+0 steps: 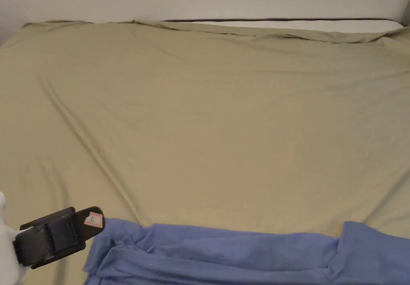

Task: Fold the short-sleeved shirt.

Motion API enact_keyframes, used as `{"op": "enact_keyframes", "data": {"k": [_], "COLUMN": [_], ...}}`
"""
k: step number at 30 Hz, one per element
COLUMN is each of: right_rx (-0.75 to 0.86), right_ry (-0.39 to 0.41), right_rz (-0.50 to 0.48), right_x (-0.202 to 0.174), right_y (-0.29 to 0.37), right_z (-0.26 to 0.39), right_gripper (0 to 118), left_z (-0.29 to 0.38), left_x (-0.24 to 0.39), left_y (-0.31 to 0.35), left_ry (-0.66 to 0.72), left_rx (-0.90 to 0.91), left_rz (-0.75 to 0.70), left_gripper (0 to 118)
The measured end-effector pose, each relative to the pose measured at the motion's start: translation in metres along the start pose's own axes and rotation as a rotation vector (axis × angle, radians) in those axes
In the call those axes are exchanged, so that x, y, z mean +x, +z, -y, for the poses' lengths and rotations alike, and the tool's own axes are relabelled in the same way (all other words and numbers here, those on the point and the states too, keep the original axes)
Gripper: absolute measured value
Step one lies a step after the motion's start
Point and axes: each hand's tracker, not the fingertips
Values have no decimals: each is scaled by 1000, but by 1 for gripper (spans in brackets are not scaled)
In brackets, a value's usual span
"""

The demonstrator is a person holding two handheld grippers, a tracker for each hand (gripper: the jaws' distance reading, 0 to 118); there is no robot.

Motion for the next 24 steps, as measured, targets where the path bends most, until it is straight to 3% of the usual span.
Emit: {"op": "enact_keyframes", "data": {"k": [1, 2, 3, 4, 5, 8, 10, 11, 12, 13, 14, 16, 17, 18, 22, 24], "right_rx": [40, 62, 71, 66, 49, -35, -35, -28, -29, -28, -27, -42, -56, -70, -103, -108], "right_ry": [-30, -41, -38, -25, -28, -59, -94, -71, -57, -44, -37, -24, -30, -37, -32, -32], "right_rz": [-10, -26, -53, -50, -66, -250, -280, -263, -269, -269, -270, -284, -297, -302, -310, -315], "right_x": [-16, -29, -34, -45, -56, -65, -63, -63, -64, -63, -61, -61, -60, -59, -57, -58], "right_y": [12, 17, 10, 6, 1, -9, -10, -10, -9, -7, -6, -5, -6, -7, -9, -11], "right_z": [1, 5, 12, 18, 23, 29, 27, 27, 28, 26, 25, 26, 27, 28, 32, 34], "right_gripper": [114, 92, 43, 2, 2, 2, 2, 2, 2, 2, 2, 2, 2, 2, 2, 2], "left_z": [11, 17, 27, 36, 44, 50, 43, 36, 26, 18, 12, -2, -6, -9, 0, 11], "left_x": [16, 23, 32, 39, 31, 9, -8, -22, -40, -50, -66, -97, -108, -116, -134, -128], "left_y": [0, 1, -1, -3, -13, -34, -41, -47, -56, -62, -68, -91, -95, -108, -154, -165], "left_ry": [-31, -72, -115, -179, -181, -109, -35, -3, 16, 38, 74, 115, 143, 163, 74, 65], "left_rx": [-28, -88, -109, -108, -113, -210, -207, -203, -214, -196, -191, -312, -258, -337, -500, -566], "left_rz": [0, -27, -69, -98, -93, -12, 40, 60, 107, 132, 169, 256, 235, 322, 175, 217], "left_gripper": [118, 116, 94, 44, 0, 0, 0, 0, 9, 58, 118, 118, 118, 118, 118, 118]}}
